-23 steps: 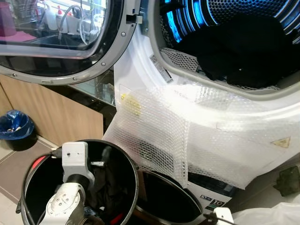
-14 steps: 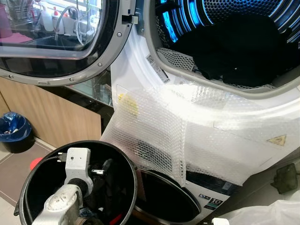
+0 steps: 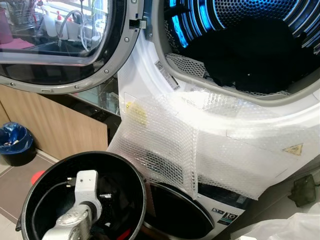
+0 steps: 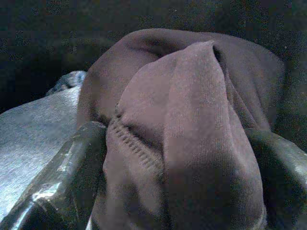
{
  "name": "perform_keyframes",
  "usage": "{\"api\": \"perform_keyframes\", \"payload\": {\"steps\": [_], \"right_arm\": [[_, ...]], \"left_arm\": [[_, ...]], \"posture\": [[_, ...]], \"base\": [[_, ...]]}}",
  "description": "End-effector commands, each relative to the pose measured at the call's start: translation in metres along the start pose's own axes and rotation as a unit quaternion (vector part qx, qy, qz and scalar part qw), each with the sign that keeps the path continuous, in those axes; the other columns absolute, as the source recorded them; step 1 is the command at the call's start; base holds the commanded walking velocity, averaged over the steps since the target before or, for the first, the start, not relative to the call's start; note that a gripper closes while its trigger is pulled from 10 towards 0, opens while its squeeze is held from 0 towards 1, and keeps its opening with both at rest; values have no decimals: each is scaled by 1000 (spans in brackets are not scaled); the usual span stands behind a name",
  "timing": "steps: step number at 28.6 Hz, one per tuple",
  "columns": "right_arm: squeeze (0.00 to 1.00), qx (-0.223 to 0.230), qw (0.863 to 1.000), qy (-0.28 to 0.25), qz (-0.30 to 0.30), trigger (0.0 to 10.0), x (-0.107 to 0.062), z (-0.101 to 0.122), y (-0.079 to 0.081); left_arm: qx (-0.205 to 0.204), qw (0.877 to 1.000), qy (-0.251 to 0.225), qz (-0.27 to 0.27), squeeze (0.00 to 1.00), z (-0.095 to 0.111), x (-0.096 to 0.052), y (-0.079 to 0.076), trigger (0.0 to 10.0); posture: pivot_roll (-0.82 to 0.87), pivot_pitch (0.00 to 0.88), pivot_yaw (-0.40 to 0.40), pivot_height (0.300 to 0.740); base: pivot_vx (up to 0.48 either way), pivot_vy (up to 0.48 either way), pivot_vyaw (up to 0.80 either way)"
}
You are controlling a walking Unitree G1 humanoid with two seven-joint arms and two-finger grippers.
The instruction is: Clothes washing
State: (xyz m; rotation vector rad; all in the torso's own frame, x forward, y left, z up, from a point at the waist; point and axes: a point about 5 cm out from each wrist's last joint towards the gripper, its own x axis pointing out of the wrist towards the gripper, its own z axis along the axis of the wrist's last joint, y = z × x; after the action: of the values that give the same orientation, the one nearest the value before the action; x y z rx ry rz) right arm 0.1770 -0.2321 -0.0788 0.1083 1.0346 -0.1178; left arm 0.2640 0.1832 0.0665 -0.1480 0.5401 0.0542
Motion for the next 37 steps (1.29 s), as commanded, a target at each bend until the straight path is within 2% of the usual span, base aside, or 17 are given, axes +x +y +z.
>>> {"api": "perform_keyframes", "payload": {"steps": [1,2,3,4,7,11,14,17,18,37], "right_arm": [[0,-6,1000,-5,-11,10000,-2,4,-10],[0,-7,1000,-5,-12,10000,-2,4,-10],[0,-8,1000,-5,-13,10000,-2,4,-11],[0,-10,1000,-3,-15,10000,-2,3,-12],[0,-14,1000,-1,-14,10000,-2,3,-13],[0,-20,1000,1,-12,10000,-2,2,-12],[0,-29,1000,-1,-5,10000,-1,4,-7],[0,-30,1000,-3,-4,10000,-1,5,-5],[0,-29,1000,-3,-3,10000,0,5,-4],[0,-56,998,-6,12,10000,3,13,11]], "left_arm": [[7,1000,-3,1,1000,0,5,-4,10000],[13,1000,-2,0,1000,0,7,-4,10000],[18,1000,-2,-3,894,0,10,-6,10000],[21,1000,-2,-9,0,-1,17,-8,10000],[11,1000,2,-13,0,-1,22,-10,10000],[-13,999,32,-21,0,-9,31,-14,10000],[-18,996,85,-8,0,-31,37,-8,10000],[-28,995,96,-10,0,-37,39,-7,9882],[-31,995,98,-10,0,-38,40,-7,0],[-39,996,78,-32,0,-37,43,-16,0]], "posture": [[-24,4,-179,740],[-24,3,-181,740],[-22,3,-185,740],[-22,1,-187,740],[-21,0,-186,740],[-19,0,-183,740],[-23,0,-174,740],[-26,0,-164,740],[-28,0,-160,740],[32,0,-162,740]], "base": [[0,0,0],[0,0,0],[0,0,0],[0,0,0],[0,0,0],[0,0,0],[0,0,0],[0,0,0],[0,0,0],[0,0,0]]}}
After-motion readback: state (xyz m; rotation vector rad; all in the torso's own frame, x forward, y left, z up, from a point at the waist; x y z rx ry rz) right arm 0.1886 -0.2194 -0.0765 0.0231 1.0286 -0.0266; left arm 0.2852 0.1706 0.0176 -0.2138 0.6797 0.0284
